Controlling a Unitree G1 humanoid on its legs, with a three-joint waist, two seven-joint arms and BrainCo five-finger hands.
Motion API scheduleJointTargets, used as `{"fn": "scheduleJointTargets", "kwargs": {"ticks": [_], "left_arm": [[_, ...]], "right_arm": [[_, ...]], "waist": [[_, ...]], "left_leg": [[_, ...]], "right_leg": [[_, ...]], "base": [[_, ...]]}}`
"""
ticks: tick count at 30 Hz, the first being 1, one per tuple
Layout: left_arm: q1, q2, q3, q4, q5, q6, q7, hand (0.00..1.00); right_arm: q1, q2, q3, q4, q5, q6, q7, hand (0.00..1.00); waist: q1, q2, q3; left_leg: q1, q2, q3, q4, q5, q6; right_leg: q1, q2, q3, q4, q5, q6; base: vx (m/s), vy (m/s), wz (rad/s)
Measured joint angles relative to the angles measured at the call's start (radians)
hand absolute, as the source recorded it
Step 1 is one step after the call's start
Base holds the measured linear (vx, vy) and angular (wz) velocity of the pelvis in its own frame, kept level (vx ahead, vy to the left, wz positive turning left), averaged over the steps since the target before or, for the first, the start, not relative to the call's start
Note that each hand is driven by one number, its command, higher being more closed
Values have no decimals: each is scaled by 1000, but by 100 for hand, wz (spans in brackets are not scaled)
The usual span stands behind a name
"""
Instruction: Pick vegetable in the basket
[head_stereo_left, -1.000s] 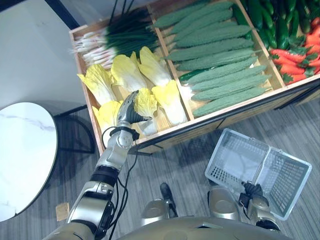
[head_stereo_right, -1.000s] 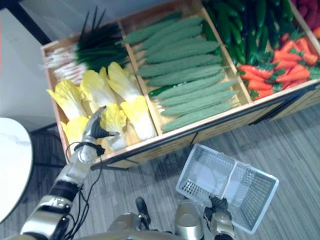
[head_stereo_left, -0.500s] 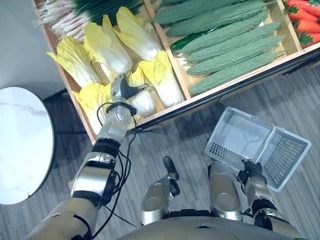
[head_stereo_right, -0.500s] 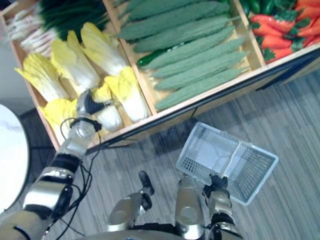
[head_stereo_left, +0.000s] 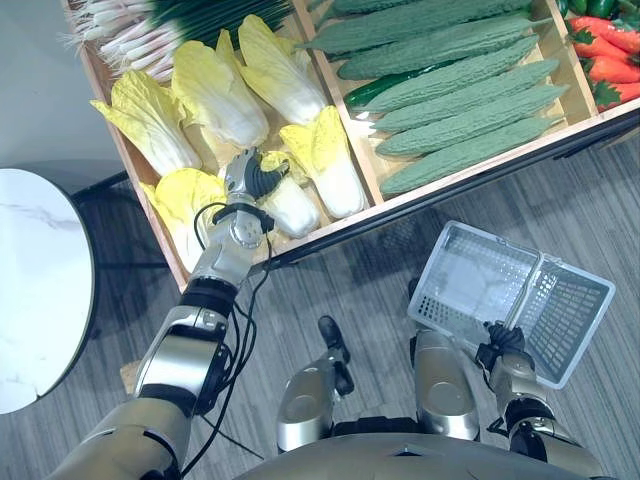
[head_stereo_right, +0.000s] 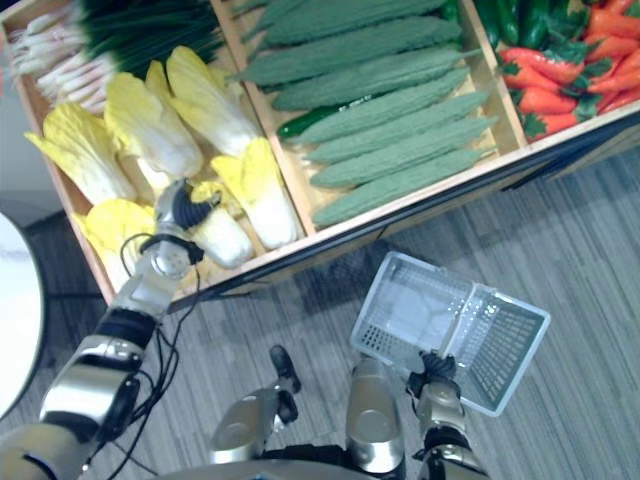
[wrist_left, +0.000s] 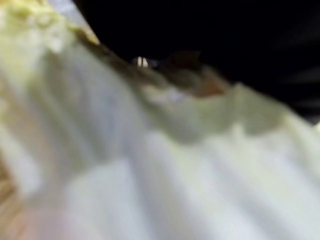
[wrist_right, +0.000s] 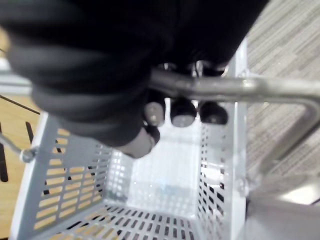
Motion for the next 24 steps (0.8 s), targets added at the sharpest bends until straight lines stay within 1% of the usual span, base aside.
{"fn": "scheduleJointTargets", "kwargs": {"ticks": [2,3,4,5,7,8,9,11,12,13,14,15,16,17,18,19,20,21,22,23,24], "left_arm": [[74,0,13,-94,1,-1,1,100],[117,0,39,-165,2,0,8,100],[129,-2,50,-192,4,0,22,100],[134,-4,59,-215,4,-1,29,100],[135,-9,76,-304,17,0,68,100],[134,-11,74,-326,20,-1,81,100],[131,-36,73,-372,22,-1,112,100],[132,-74,50,-434,24,-1,161,100],[132,-84,27,-479,27,-2,178,100],[134,-83,14,-505,30,-3,177,100],[140,-81,-16,-556,46,-7,177,100],[146,-88,-25,-580,49,-12,174,100],[167,-82,-47,-604,49,-32,167,100],[185,-76,-98,-602,45,-45,138,100],[201,-74,-122,-603,44,-58,115,100],[232,-65,-140,-586,43,-86,79,100],[237,-60,-177,-534,49,-113,45,100],[246,-55,-191,-503,55,-129,30,100],[284,-65,-216,-437,64,-152,-3,100],[299,-87,-231,-349,89,-154,-42,100],[318,-114,-262,-263,101,-156,-83,100]], "right_arm": [[57,7,2,-23,0,0,0,100],[99,26,-1,-42,0,-2,0,100],[116,35,-2,-47,0,-6,0,100],[130,42,-2,-50,0,-11,1,100],[165,81,-23,-60,5,-22,2,100],[171,89,-27,-60,9,-25,3,100],[186,103,-37,-74,21,-29,2,100],[208,115,-35,-104,49,-32,1,100],[214,122,-30,-125,60,-32,0,100],[218,125,-25,-138,67,-32,-1,100],[225,127,6,-168,76,-32,-5,100],[224,126,23,-180,76,-32,-5,100],[203,123,51,-199,76,-32,-4,100],[200,126,63,-222,76,-32,-4,100],[201,126,76,-234,76,-31,-4,100],[196,101,133,-281,75,-31,-2,100],[174,75,190,-335,74,-32,-1,100],[149,72,211,-348,68,-32,0,100],[103,60,252,-386,44,-31,3,100],[90,45,311,-415,15,-30,16,100],[98,45,360,-453,-6,-30,34,100]], "waist": [[2,-13,-42],[4,-32,-74],[3,-40,-88],[4,-47,-93],[7,-75,-112],[8,-82,-116],[8,-92,-119],[17,-100,-122],[20,-108,-125],[19,-115,-129],[21,-120,-131],[25,-119,-133],[23,-115,-133],[21,-127,-143],[22,-141,-152],[22,-142,-157],[20,-141,-163],[27,-130,-178],[52,-105,-198],[39,-129,-214],[36,-138,-220]], "left_leg": [[26,-1,0,0,-1,-1],[47,-5,2,3,-9,-4],[53,-5,2,5,-18,-4],[63,-6,2,6,-26,-2],[67,-9,4,22,-38,4],[66,-12,4,24,-39,5],[58,-19,9,40,-48,14],[33,-23,39,80,-71,24],[2,-22,62,123,-89,32],[-13,-23,81,141,-94,37],[-19,-7,127,146,-97,43],[-20,11,162,141,-97,48],[-9,43,221,148,-96,48],[10,59,278,170,-102,46],[22,63,317,199,-119,43],[28,93,382,262,-151,49],[27,72,401,249,-173,59],[24,52,429,214,-173,68],[54,54,558,145,-148,66],[69,33,652,156,-143,77],[80,29,713,176,-149,73]], "right_leg": [[26,2,-7,4,-5,4],[43,2,-6,15,-18,0],[47,1,-6,19,-29,-4],[56,1,-6,23,-37,-5],[56,-5,1,39,-41,-7],[54,-9,8,39,-40,-6],[49,-17,16,39,-34,1],[24,-25,41,42,-22,7],[-2,-28,56,39,-5,3],[-15,-29,66,30,10,-2],[-18,-17,59,-29,64,-45],[-30,-12,17,-4,27,-100],[-95,-21,-116,164,-59,-134],[-92,-61,-256,275,-96,-134],[-90,-84,-328,291,-106,-126],[-94,-67,-451,303,-78,-202],[-107,-32,-488,250,-5,-269],[-104,17,-477,153,74,-261],[-110,4,-606,249,-67,-313],[-100,-95,-714,386,-214,-256],[-71,-126,-733,378,-264,-159]], "base": [[65,6,3],[36,20,-2],[37,25,-3],[0,0,0],[-47,18,-5],[-77,18,-10],[-84,35,-15],[-102,49,-34],[-100,41,-48],[-117,24,-78],[-73,-16,-84],[-78,-12,-134],[-22,15,-135],[11,34,-140],[41,21,-161],[-40,-28,-203],[-101,-17,-232],[-153,25,-285],[-121,82,-284],[-47,-3,-299],[12,-87,-197]]}}
